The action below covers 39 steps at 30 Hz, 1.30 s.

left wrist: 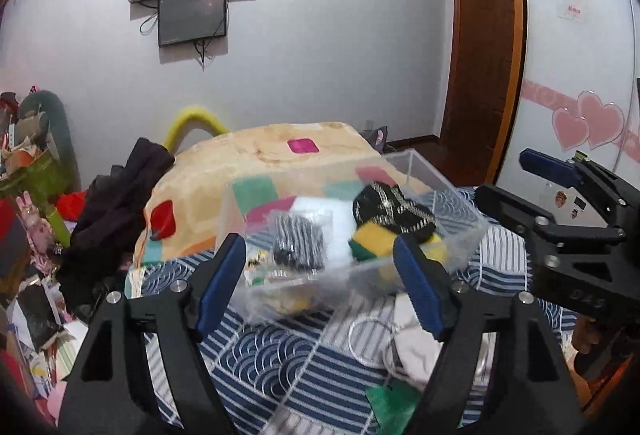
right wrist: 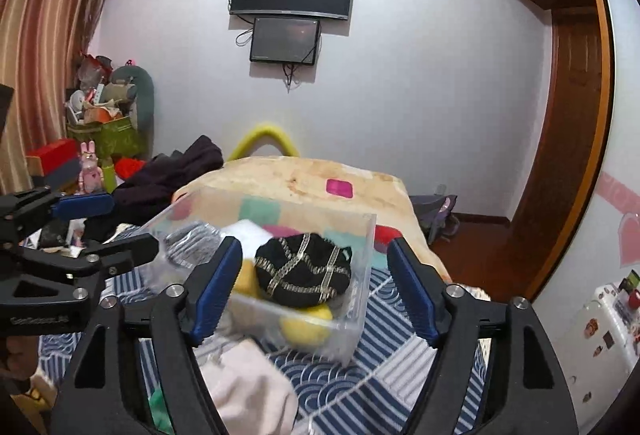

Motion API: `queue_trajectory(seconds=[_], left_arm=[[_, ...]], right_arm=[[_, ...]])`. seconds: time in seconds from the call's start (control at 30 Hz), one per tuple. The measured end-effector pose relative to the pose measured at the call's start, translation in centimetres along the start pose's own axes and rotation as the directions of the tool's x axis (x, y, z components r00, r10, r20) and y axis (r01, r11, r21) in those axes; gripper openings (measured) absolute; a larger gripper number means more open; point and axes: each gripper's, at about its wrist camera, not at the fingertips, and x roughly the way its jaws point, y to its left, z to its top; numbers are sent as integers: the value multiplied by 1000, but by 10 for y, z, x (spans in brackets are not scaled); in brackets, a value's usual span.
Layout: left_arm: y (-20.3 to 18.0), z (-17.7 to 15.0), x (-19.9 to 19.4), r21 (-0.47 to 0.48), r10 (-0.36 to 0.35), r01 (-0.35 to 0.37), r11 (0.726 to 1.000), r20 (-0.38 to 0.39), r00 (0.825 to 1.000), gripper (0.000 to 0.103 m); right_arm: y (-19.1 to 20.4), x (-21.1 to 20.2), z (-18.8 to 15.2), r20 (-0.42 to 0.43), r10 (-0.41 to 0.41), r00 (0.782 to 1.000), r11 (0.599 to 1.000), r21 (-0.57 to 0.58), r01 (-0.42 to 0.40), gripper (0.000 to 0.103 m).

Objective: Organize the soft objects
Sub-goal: 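Grasp the white drawstring pouch with the right tool while the left tool grasps the green glove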

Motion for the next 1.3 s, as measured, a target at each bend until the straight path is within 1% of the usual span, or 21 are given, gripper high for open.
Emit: queue_trajectory(seconds=[0.07,0.2,0.27,0.37,0.53,0.7,0.77,0.8,0.83,0.9,0.93,0.97,1.0,1.03,1.07,1.13,1.3], left_arm=[[0,-9,-2,-9,-6,6,1000,-16,1000,76],[1,-28,-1,-20,-9,8,1000,-58,998,76],[2,-39,2,-28,-18,16,999,-87,996,76],[4,-57,10,-23,-3,0,1000,-143,990,76],[11,-85,20,-52,-12,0,999,-223,975,76],[10,-99,21,-73,-37,19,997,-261,965,76],[7,-101,20,-72,-50,32,997,-267,962,76],[5,-102,18,-70,-54,36,997,-266,962,76],[5,-101,18,-67,-56,40,997,-265,963,76],[2,-102,15,-64,-62,47,997,-261,963,76],[0,-102,14,-64,-67,52,997,-262,963,76],[-1,-103,14,-65,-73,57,996,-265,962,76],[-4,-103,13,-64,-77,62,996,-268,960,76],[-6,-103,13,-62,-78,64,996,-269,960,76],[-8,-103,13,-59,-80,66,996,-271,959,76],[-11,-103,12,-59,-92,79,995,-273,958,76],[-26,-100,7,-55,-141,131,990,-271,952,76]], right_arm=[[4,-2,-7,-13,19,1000,1000,6,-19,80],[13,7,-23,-82,91,992,996,25,-89,81],[18,16,-35,-126,121,985,993,34,-117,82],[26,24,-51,-185,156,970,988,45,-150,82],[33,46,-72,-280,213,936,977,83,-197,82],[34,57,-84,-330,272,904,962,129,-242,82],[32,63,-89,-353,327,876,944,172,-283,81],[30,64,-91,-354,344,870,937,191,-293,81],[29,63,-92,-351,352,868,933,200,-298,78],[28,59,-93,-346,356,868,932,203,-301,61],[28,57,-93,-345,353,870,933,197,-300,41],[29,55,-93,-345,342,874,938,188,-292,23],[27,54,-93,-350,320,880,946,174,-275,16],[27,53,-94,-354,305,884,951,159,-265,16],[25,51,-94,-346,309,886,950,161,-269,14],[22,44,-94,-330,297,896,953,161,-257,6],[7,20,-86,-265,203,943,976,134,-173,6]])
